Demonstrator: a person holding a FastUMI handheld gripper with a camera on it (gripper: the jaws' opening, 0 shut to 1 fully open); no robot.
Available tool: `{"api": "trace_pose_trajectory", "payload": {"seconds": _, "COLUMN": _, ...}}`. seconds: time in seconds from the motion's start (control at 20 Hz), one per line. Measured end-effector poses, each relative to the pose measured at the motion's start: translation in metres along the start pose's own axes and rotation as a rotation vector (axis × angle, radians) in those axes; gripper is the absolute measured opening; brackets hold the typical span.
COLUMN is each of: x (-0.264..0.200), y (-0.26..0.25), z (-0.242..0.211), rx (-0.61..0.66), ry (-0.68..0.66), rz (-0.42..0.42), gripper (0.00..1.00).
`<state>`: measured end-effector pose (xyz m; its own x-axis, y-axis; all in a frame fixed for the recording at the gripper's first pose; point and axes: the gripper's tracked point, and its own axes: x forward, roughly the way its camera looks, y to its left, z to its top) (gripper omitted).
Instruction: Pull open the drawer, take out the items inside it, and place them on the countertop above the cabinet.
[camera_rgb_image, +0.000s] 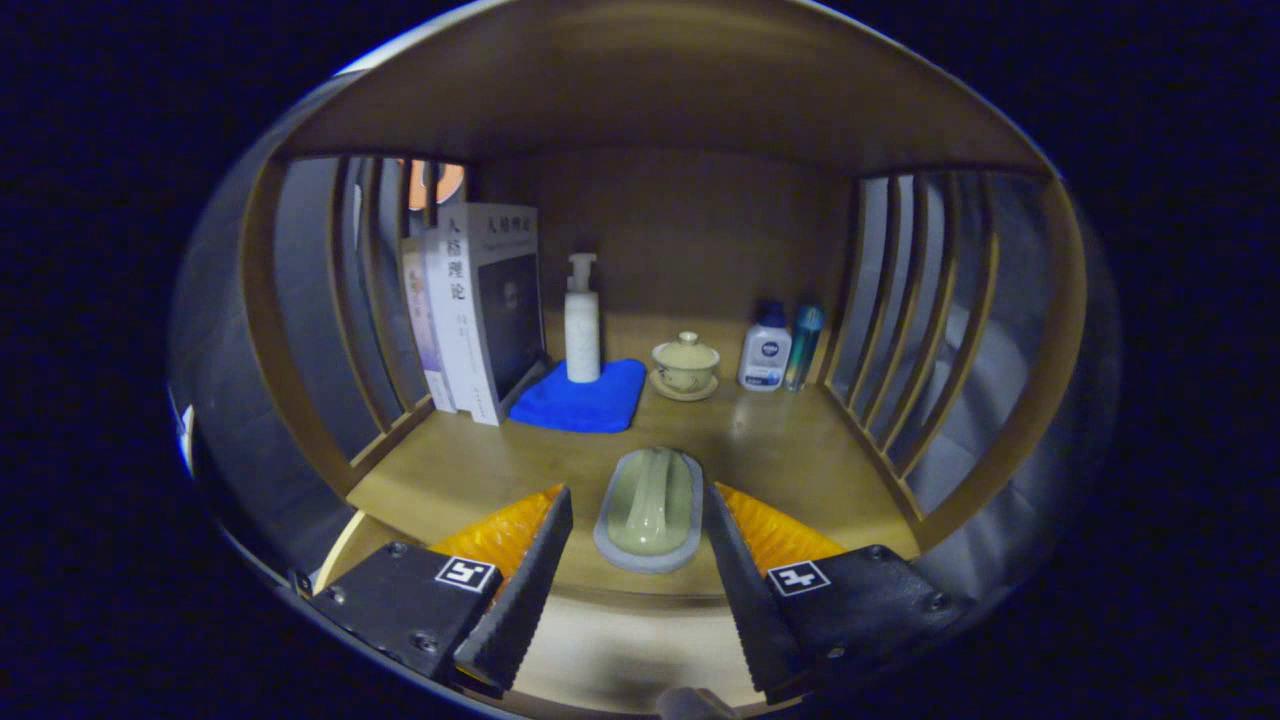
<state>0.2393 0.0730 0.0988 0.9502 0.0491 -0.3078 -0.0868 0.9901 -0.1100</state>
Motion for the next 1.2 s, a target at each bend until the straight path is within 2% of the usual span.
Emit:
{"api": "trace_pose_trajectory", "payload": {"seconds": 0.05, "x": -0.013, "y": 0.002, "z": -0.004, "rx": -0.006, "ry": -0.035, "rz": -0.001, "gripper": 0.85}}
{"api": "trace_pose_trajectory", "payload": {"seconds": 0.3, "x": -0.078, "y": 0.007, "z": -0.022, "rx": -0.015, "ry": -0.212, "rz": -0.010, "gripper": 0.99}}
{"api": "trace_pose_trajectory", "payload": {"seconds": 0.55, "x": -0.128, "y": 0.013, "z": -0.064, "rx": 0.016, "ry": -0.310, "rz": -0.016, "gripper": 0.99}}
{"api": "trace_pose_trajectory", "payload": {"seconds": 0.85, "x": -0.150, "y": 0.014, "z": -0.135, "rx": 0.078, "ry": -0.289, "rz": -0.013, "gripper": 0.99}}
{"api": "trace_pose_trajectory", "payload": {"seconds": 1.2, "x": -0.152, "y": 0.017, "z": -0.214, "rx": 0.061, "ry": -0.229, "rz": -0.040, "gripper": 0.99}}
